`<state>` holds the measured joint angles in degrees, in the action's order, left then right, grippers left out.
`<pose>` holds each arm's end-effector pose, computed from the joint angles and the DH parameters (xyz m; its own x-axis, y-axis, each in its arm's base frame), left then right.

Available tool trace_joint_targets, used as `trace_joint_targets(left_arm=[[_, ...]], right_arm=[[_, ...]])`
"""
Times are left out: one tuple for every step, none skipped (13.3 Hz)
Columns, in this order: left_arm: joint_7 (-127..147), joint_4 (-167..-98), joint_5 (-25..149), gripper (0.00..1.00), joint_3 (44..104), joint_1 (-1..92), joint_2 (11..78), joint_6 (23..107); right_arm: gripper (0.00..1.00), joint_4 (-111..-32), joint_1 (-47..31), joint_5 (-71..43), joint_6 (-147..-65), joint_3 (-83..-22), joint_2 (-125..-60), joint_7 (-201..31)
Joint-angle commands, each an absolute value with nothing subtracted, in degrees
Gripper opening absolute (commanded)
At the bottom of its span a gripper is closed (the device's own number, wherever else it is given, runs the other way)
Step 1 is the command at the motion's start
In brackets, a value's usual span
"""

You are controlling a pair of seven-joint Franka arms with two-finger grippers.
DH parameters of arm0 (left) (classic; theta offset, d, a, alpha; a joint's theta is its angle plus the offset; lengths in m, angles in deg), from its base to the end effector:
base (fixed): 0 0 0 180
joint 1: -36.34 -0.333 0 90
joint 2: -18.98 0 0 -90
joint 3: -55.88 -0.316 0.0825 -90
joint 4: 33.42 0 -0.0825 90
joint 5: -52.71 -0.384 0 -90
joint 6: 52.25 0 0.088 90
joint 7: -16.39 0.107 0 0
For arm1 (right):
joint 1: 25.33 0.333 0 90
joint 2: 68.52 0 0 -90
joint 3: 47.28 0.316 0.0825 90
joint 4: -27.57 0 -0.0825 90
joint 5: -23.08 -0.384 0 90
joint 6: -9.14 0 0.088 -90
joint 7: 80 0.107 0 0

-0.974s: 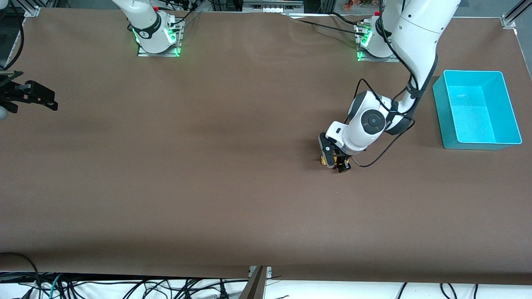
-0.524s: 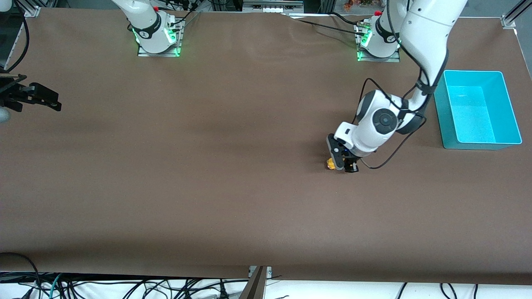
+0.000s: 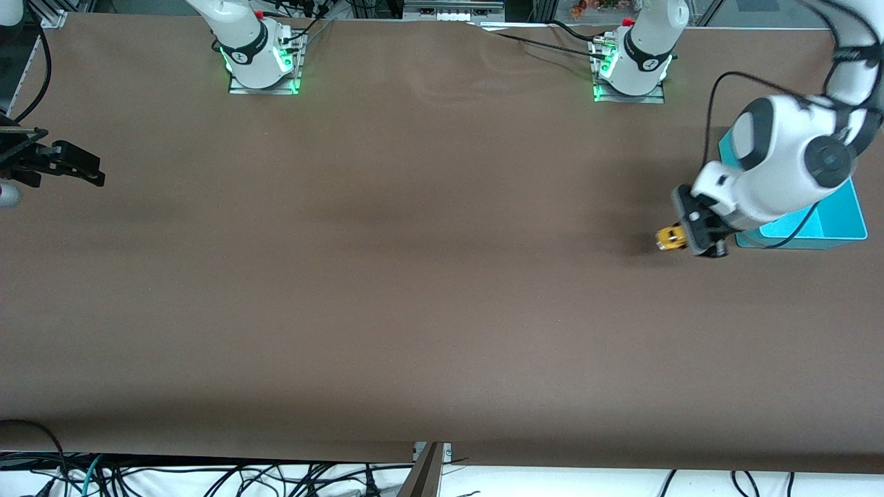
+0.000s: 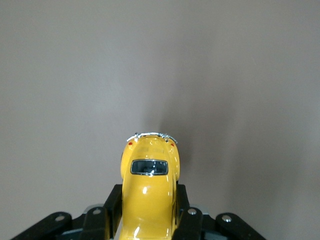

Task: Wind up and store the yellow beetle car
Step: 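Carry the car with the left gripper over the cyan box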

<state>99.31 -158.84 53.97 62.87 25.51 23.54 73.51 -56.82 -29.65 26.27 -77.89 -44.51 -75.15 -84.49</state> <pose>0.5333 0.0353 0.3451 0.2033 -0.9790 0.0173 -0.9765 -0.2015 0.0759 0.5837 -0.0237 0.6004 0.9961 0.0484 -0.0731 0.0518 -0.9977 0.0445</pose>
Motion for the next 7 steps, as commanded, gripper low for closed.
trace_joint_targets(left_arm=[[112.3, -169.5, 54.2, 0.0, 63.7, 16.7, 14.2, 74.2], [117.7, -171.1, 53.8, 0.0, 63.4, 13.7, 13.5, 74.1], [122.7, -172.2, 52.6, 0.0, 62.7, 10.4, 13.6, 74.3], [126.0, -173.2, 51.4, 0.0, 61.3, 8.5, 13.6, 74.4], [128.7, -173.9, 49.1, 0.0, 59.4, 7.4, 13.6, 74.5], [130.9, -174.4, 46.8, 0.0, 57.7, 6.4, 13.9, 74.6], [133.6, -174.4, 44.9, 0.0, 56.0, 5.3, 14.7, 74.8]], right_arm=[[1.0, -57.2, -29.7, 25.4, -78.0, -44.3, -74.7, -83.7], [1.0, -57.2, -29.6, 25.4, -78.0, -44.3, -74.7, -83.7], [1.0, -57.1, -29.6, 25.4, -78.0, -44.2, -74.7, -83.6], [1.0, -57.1, -29.6, 25.4, -77.9, -44.2, -74.7, -83.6], [1.0, -57.1, -29.6, 25.4, -77.8, -44.2, -74.7, -83.6], [1.0, -57.1, -29.6, 25.4, -77.8, -44.1, -74.7, -83.6], [1.0, -57.1, -29.6, 25.4, -77.9, -44.1, -74.7, -83.6]])
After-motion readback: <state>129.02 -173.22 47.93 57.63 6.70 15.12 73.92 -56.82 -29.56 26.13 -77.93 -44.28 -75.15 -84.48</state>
